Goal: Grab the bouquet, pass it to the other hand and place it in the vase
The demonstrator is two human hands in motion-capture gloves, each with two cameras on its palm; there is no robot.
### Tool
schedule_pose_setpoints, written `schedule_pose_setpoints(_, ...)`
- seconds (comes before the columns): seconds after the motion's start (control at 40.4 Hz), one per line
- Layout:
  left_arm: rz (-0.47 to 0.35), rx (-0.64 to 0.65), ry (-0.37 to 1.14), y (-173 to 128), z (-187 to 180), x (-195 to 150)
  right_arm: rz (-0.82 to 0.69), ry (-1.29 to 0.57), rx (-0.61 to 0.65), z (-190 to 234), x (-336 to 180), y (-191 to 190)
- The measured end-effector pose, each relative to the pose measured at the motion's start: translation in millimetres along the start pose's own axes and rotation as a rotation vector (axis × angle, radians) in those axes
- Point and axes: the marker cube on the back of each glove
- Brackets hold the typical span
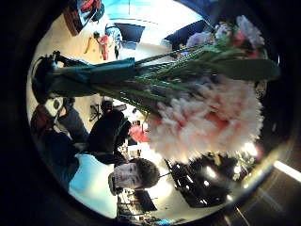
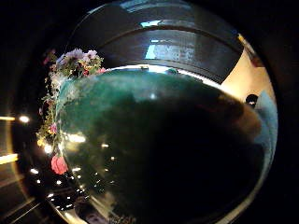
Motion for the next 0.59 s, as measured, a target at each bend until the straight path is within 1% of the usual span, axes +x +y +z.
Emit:
schedule_pose_setpoints(0.05,-0.002,-0.017,0.009,0.4,4.1,0.2,0.0,0.016,0.0,4.0,-0.6,1.4)
schedule_pose_setpoints(0.124,-0.021,-0.04,0.022,-0.1,10.7,-0.7,0.016,0.024,-0.018,11.8,-15.3,11.3)
schedule_pose_setpoints(0.273,-0.025,-0.034,0.041,-2.7,18.3,-2.2,0.001,0.011,-0.055,26.7,-22.2,20.1)
schedule_pose_setpoints(0.421,0.005,0.005,0.094,-3.3,21.9,0.2,-0.023,-0.013,-0.057,38.1,-17.1,18.2)
schedule_pose_setpoints(0.595,0.03,0.087,0.077,-2.7,18.8,2.4,-0.023,-0.016,-0.085,44.6,-8.8,15.8)
